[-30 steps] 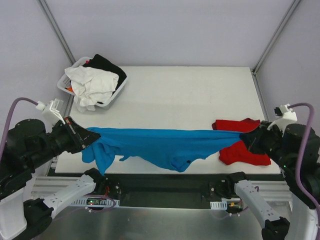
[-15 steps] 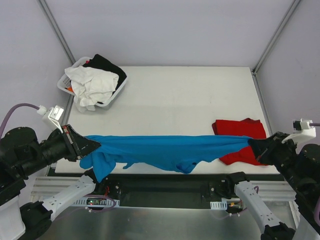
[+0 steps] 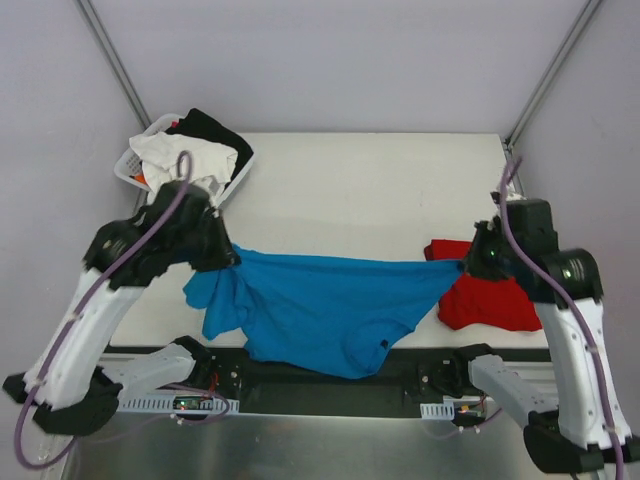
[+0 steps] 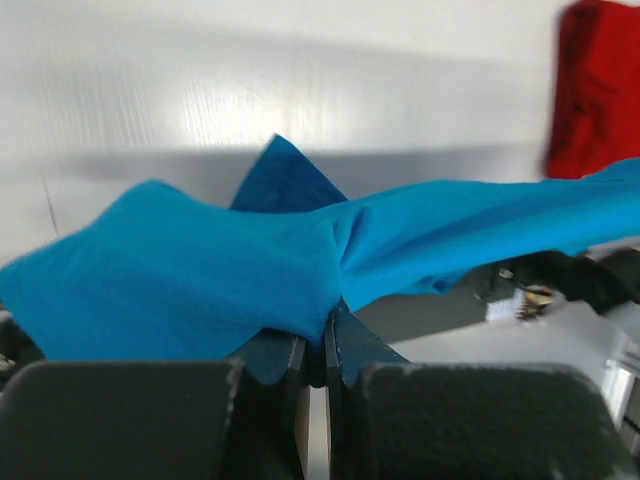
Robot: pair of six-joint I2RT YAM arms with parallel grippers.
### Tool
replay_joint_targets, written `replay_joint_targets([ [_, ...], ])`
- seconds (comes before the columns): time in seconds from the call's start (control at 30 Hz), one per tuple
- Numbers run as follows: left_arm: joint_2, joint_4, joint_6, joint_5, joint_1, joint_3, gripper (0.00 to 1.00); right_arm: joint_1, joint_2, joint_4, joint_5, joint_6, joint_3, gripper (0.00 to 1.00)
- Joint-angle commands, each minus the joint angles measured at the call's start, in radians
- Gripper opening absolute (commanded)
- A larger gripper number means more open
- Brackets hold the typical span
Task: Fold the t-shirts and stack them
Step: Flatten the tshirt out
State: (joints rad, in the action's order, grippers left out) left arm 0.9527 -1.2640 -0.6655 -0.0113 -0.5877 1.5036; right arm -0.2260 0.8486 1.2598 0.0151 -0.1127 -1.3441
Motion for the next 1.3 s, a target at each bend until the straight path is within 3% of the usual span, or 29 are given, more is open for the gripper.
replay_joint_targets([
  [0.0,0.233,0.193,0.13,-0.087,0.023,0.006,0.01,0.008,0.193,-0.177,0.026,0.082,-0.041,0.01],
  [0.13,0.423,0.293,0.161,-0.055,0.064,0.043,0.0,0.02,0.377,-0.24,0.032,0.107,-0.13,0.01],
  [0.27,0.61,0.331,0.193,-0.065,0.097,0.176,0.0,0.039,0.525,-0.312,0.023,0.093,-0.202,0.01],
  [0.5,0.704,0.336,0.195,-0.173,0.114,0.379,0.01,0.045,0.561,-0.483,-0.007,0.051,-0.242,0.01],
  [0.6,0.753,0.341,0.195,-0.132,0.132,0.348,0.17,0.045,0.669,-0.479,-0.062,0.054,-0.254,0.01],
  [0.63,0.808,0.341,0.188,-0.078,0.144,0.313,0.28,0.047,0.72,-0.42,-0.085,0.059,-0.266,0.01],
  [0.67,0.84,0.341,0.187,0.009,0.167,0.296,0.57,0.047,0.783,-0.38,-0.145,0.073,-0.286,0.15],
  [0.7,0.869,0.339,0.19,0.049,0.169,0.284,0.75,0.045,0.831,-0.354,-0.161,0.082,-0.297,0.36],
  [0.77,0.911,0.341,0.19,0.086,0.169,0.25,0.99,0.036,0.888,-0.345,-0.187,0.081,-0.258,0.96],
  [1.0,0.81,0.345,0.185,0.163,0.143,0.204,0.99,-0.03,0.687,-0.398,-0.233,0.051,-0.009,0.96],
  [1.27,0.542,0.342,0.175,0.228,0.022,-0.111,0.99,-0.114,0.492,-0.294,-0.257,0.031,0.18,0.96],
])
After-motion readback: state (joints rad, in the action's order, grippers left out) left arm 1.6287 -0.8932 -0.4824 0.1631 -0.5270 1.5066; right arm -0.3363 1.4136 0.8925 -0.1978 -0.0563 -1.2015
